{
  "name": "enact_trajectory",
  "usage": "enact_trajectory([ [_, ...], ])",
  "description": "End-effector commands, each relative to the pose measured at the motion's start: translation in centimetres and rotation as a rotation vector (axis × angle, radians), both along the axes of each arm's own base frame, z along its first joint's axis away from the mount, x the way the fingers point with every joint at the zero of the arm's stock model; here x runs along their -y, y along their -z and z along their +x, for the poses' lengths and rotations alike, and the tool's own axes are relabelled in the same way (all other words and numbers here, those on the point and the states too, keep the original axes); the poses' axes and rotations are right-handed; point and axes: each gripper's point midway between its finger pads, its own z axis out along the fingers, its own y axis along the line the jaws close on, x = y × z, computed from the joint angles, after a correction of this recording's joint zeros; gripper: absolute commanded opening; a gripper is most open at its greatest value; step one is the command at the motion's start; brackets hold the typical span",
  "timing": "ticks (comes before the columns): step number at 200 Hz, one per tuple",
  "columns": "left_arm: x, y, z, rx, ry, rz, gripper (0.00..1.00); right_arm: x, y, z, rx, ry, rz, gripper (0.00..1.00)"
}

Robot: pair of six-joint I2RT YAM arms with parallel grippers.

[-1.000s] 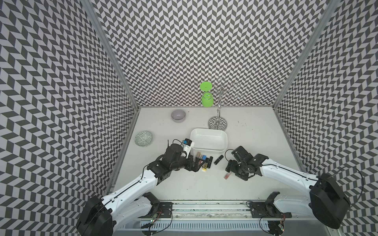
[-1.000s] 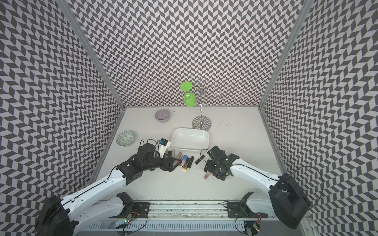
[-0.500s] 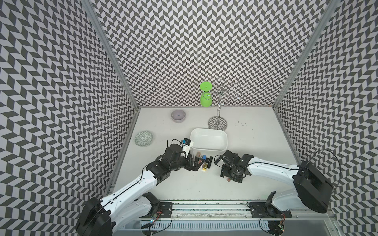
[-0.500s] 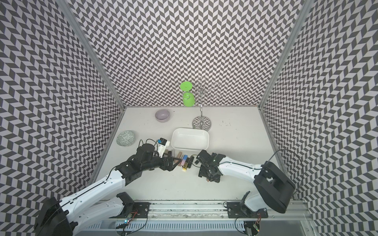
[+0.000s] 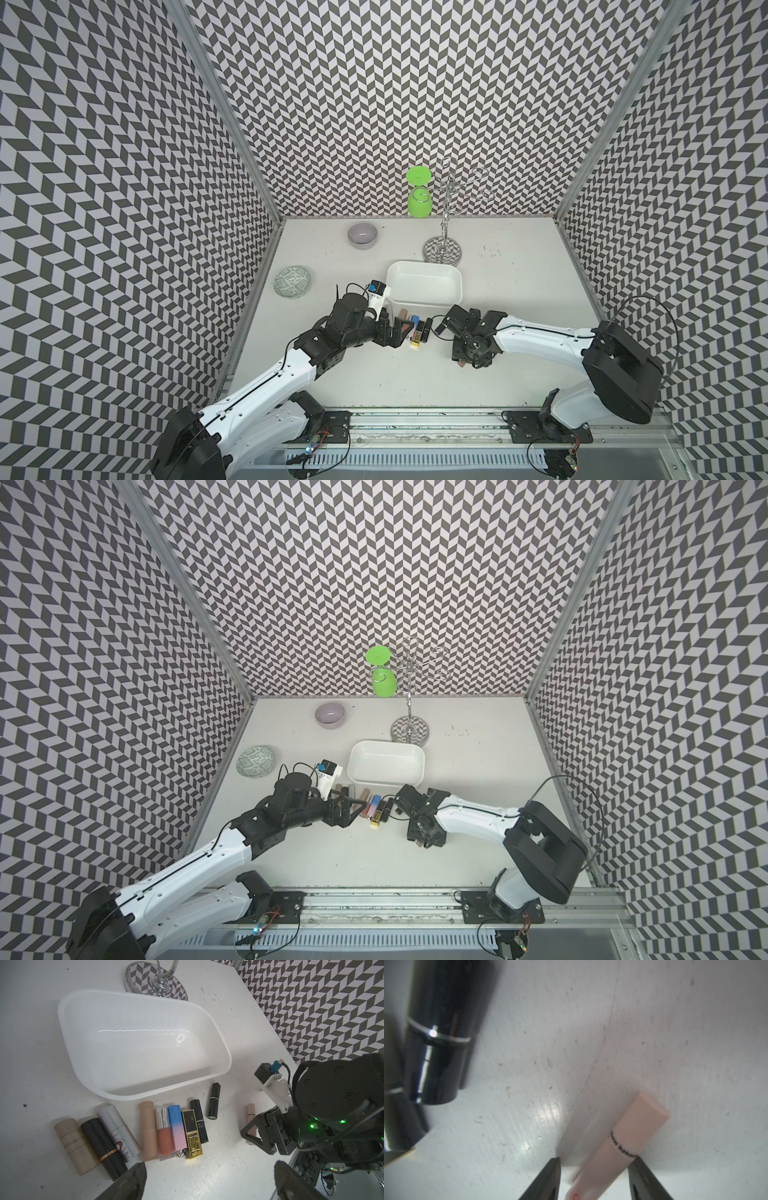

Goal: Put the lipstick into the storage box
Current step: Pick up the lipstick at the center of the board.

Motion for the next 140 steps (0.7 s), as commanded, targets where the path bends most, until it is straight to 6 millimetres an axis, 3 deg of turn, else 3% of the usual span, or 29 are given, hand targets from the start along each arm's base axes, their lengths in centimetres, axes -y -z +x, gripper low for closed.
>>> enact_trajectory([
  [1,0.1,-0.8,0.2,0.030,0.001,-0.007,0.99,1.8,2.0,-0.8,-0.021,-0.021,-0.083,0.50],
  [63,0.2,-0.5,0.1,0.002,-0.007,-0.021,0.99,2.6,1.7,-1.3,-0.002,-0.024,-0.071,0.30],
  [140,3.5,-0.3,-1.0,-0.071,0.148,-0.126,0.99,4.6,-0.7,-0.5,0.088,-0.002,-0.106,0.21],
])
